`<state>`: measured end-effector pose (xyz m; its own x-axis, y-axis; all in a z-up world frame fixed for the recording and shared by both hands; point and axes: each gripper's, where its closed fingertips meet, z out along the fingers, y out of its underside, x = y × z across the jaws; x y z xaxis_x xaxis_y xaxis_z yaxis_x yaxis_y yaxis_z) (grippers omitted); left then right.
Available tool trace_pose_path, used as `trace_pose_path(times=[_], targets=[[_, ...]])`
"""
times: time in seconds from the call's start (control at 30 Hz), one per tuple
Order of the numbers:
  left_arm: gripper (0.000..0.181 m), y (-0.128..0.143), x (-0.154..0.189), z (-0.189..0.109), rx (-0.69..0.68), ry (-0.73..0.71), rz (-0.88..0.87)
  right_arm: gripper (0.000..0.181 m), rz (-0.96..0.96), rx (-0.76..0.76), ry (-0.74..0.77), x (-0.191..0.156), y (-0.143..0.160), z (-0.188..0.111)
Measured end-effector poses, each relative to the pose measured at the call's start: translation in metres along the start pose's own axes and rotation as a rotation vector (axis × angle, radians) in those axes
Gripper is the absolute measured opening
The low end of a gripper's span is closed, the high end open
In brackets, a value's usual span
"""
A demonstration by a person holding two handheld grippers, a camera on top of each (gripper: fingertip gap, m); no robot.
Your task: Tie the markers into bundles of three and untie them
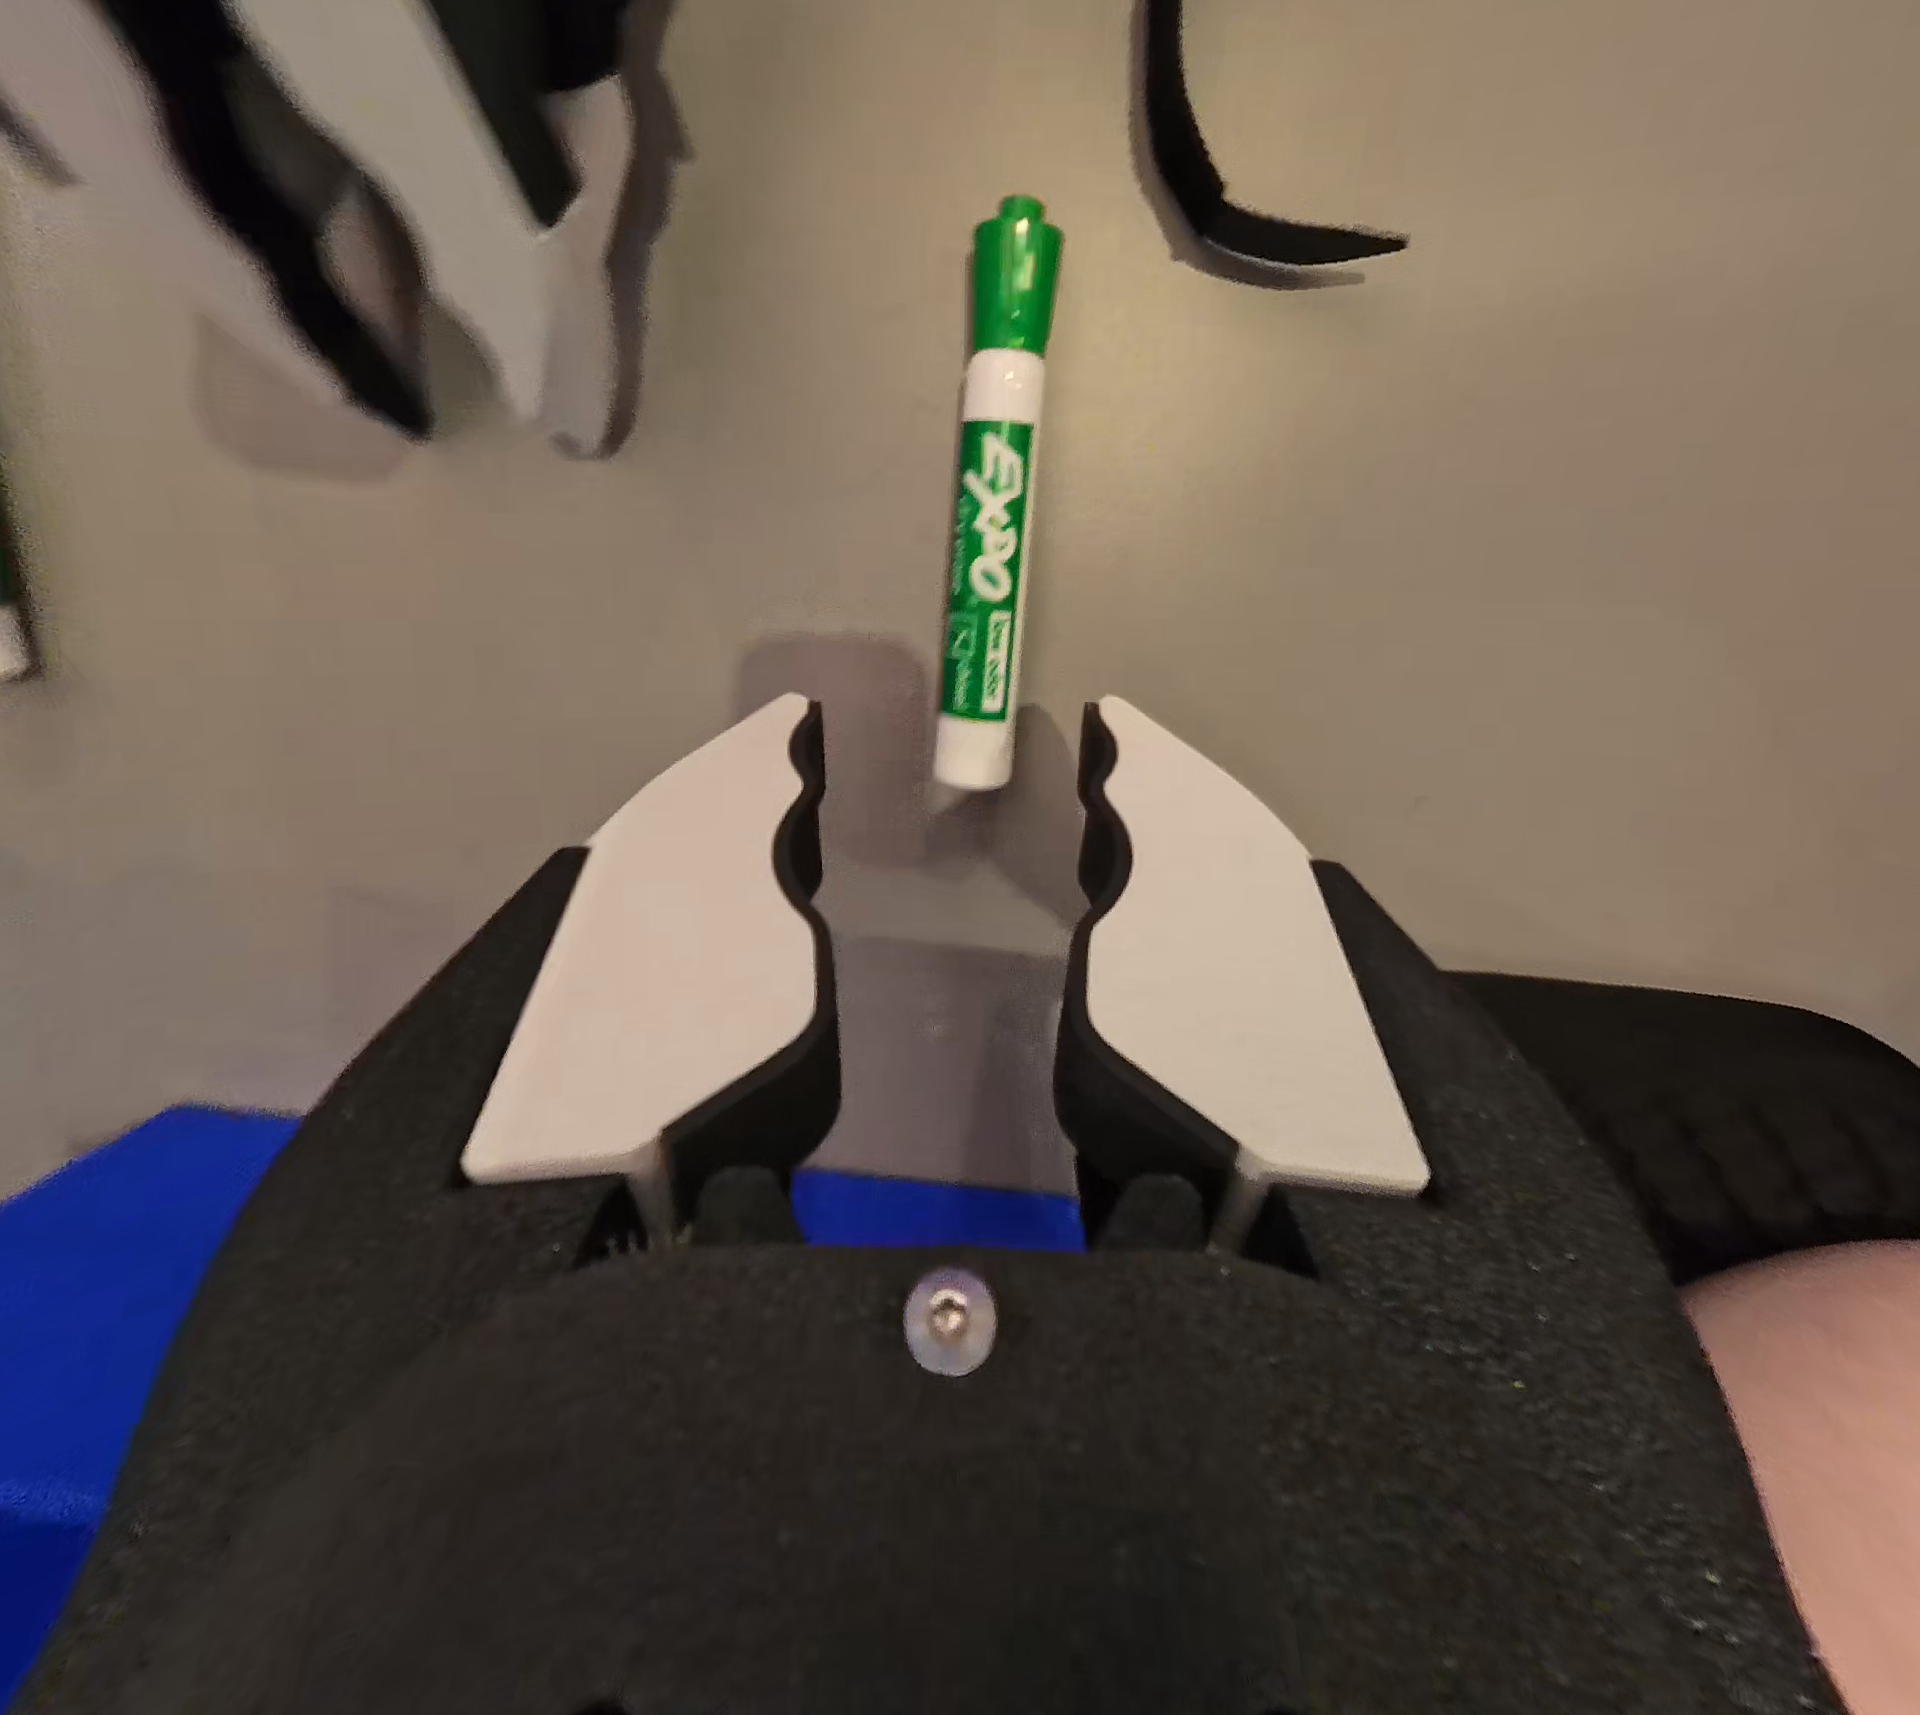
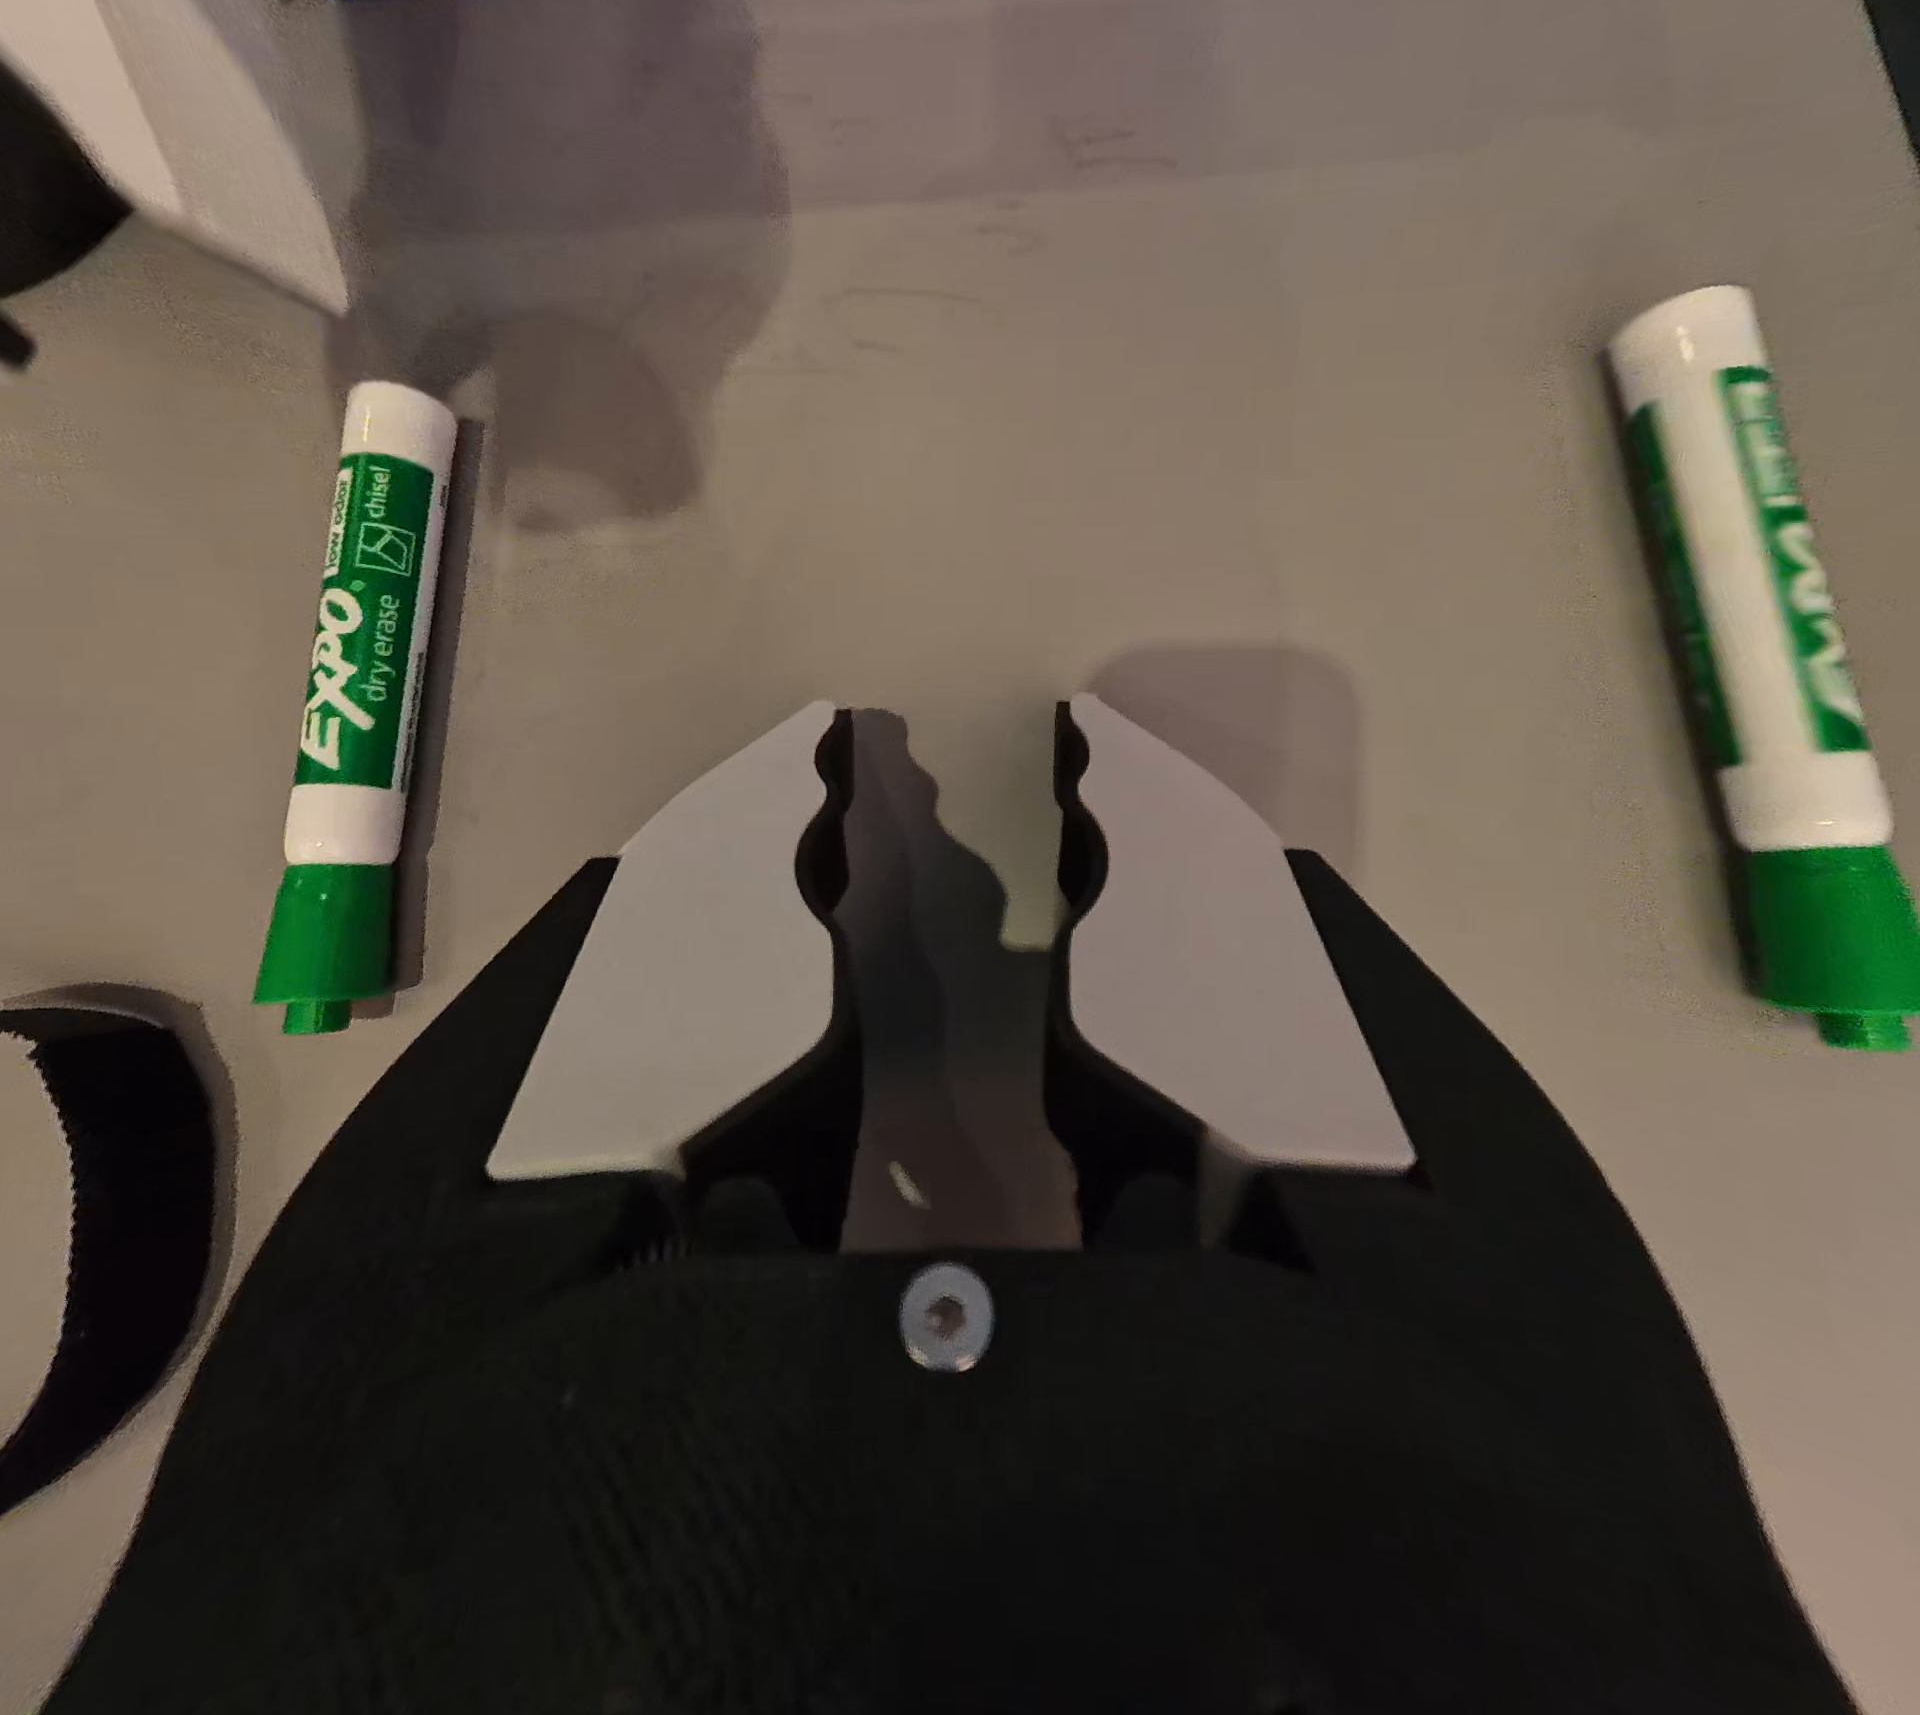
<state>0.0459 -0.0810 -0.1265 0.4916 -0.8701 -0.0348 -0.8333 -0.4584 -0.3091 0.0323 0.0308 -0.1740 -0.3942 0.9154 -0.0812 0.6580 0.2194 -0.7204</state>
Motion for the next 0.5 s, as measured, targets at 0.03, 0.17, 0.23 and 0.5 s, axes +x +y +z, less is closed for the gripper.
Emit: trace_pose_path(times=[0.03,0.17,0.23,0.5], targets=[[0.047,0.005,-0.005,-0.008,0.004,-0.028,-0.021,0.039,0.0,-0.003,0.0,-0.001,0.001,0.0],[0.047,0.023,-0.023,-0.036,0.037,-0.13,-0.106,0.037,0.013,0.032,-0.021,-0.005,-0.005,-0.005],[0.047,0.03,-0.031,-0.047,0.057,-0.178,-0.142,0.034,-0.033,0.071,0.048,0.006,-0.015,-0.014],[0.047,0.037,-0.037,-0.065,0.082,-0.251,-0.168,0.051,-0.086,0.056,0.396,0.118,-0.041,-0.022]])
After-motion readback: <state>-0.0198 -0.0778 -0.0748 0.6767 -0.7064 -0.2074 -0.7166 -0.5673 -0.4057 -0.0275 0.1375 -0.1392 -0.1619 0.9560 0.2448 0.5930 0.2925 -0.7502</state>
